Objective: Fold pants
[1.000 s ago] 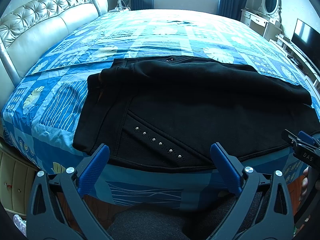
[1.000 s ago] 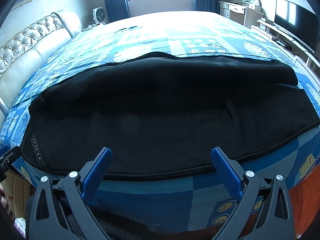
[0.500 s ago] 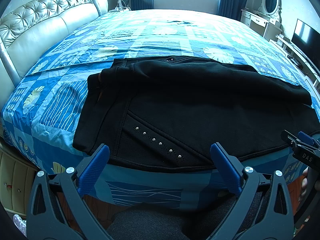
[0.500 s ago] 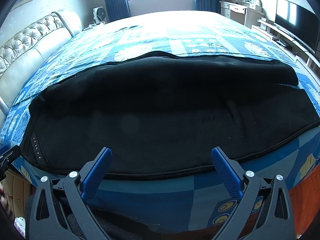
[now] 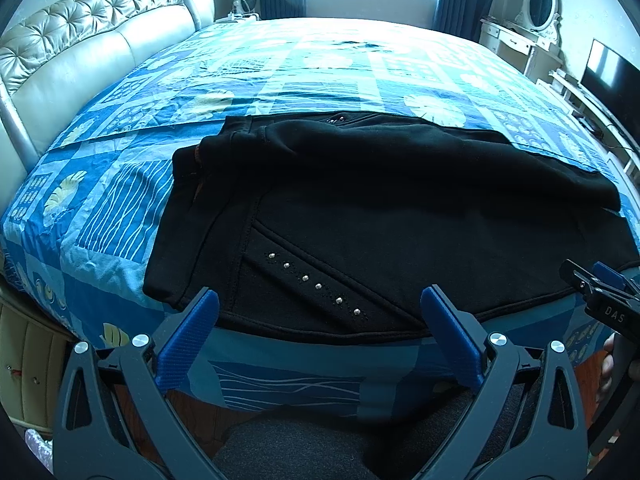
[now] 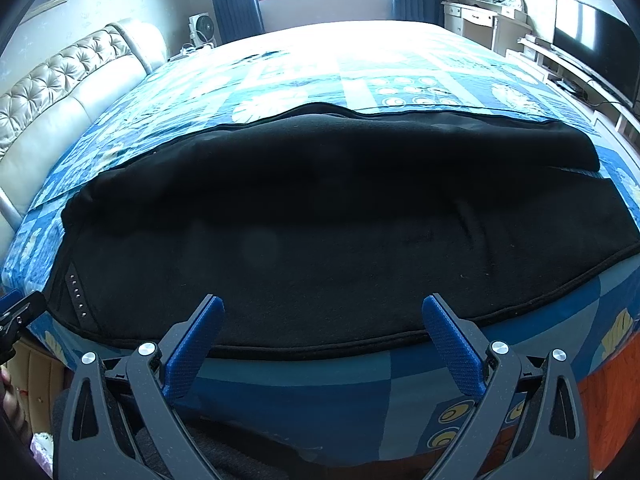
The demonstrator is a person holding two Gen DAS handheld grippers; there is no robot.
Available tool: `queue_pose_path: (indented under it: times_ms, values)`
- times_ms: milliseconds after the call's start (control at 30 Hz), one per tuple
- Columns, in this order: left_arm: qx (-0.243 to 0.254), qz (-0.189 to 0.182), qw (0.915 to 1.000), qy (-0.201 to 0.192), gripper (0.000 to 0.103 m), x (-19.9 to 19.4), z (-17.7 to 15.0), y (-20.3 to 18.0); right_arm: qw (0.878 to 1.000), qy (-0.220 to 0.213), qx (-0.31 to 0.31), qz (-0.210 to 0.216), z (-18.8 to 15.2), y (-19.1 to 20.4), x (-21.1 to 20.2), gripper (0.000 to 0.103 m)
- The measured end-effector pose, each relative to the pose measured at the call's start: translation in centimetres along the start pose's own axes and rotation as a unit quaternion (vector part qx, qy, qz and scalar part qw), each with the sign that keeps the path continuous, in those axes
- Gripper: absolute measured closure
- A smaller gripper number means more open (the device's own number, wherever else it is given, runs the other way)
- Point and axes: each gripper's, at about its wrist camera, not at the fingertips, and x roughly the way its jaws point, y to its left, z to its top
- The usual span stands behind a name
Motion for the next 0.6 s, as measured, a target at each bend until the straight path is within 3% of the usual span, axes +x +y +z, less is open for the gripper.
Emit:
queue_pose_path:
  times_ms: [133, 267, 400, 467, 600]
  values:
    - [-0.009, -0.047, 0.9981, -0.038, 0.002, -1.2, 0.7, 1.6, 0.999, 0.006, -0.021, 0.042, 1.6, 0.2, -0.4, 0.004]
    - [-0.1, -0.128, 0.9841, -0.071, 0.002, -1.4, 2.7, 6.6, 0.994, -0.006, -0.064, 0.092, 4.7, 0.3, -0.6, 0.004]
    - [-0.126, -0.127, 0.9828, -0.047, 0.002, 1.3, 6.6, 11.5, 0.985, -0.013, -0.129, 0.117, 9.7, 0.4, 0.5, 0.004]
    - [-0.098, -0.105, 0.9884, -0.048, 0.002, 3.2, 9.2, 13.2, 0.98, -0.013, -0.16, 0.121, 12.0, 0.6, 1.7, 0.004]
    - [-0.055, -0.122, 0.9907, -0.024, 0.002, 8.4, 14.1, 15.4, 0.973, 0.009, -0.197, 0.122, 16.9, 0.6, 5.8, 0.004]
